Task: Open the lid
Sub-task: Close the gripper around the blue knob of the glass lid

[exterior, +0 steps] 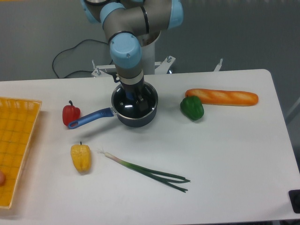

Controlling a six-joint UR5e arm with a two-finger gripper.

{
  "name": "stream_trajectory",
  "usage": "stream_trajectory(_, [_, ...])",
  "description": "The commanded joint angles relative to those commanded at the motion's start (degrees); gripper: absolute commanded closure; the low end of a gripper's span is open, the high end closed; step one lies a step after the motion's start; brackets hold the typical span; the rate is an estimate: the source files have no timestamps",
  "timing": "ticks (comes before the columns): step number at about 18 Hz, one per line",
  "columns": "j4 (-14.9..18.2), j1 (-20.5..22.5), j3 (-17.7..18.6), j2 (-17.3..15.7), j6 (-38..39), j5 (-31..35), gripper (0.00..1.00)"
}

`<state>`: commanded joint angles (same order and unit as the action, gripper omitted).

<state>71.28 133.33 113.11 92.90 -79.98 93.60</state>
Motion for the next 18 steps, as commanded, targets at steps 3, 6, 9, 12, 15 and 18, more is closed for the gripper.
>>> stream_trajectory(3, [-0.1, -0.3, 1.5, -0.6, 0.0, 0.2, 0.00])
stream_trajectory(6, [-0.4, -0.4, 2.3, -1.3, -0.4, 0.9, 0.00])
stream_trajectory(9, [-0.4, -0.3, 2.1, -1.1, -1.9, 1.2, 0.00])
stream_trajectory(12, [-0.5, -0.3, 1.8, -1.0, -1.9, 1.1, 0.00])
stream_trajectory(15, [-1.1, -0.3, 1.8, -0.6, -1.8, 1.1, 0.00])
stream_trajectory(18, [-1.8, -0.4, 2.2, -0.4, -1.8, 1.1, 0.00])
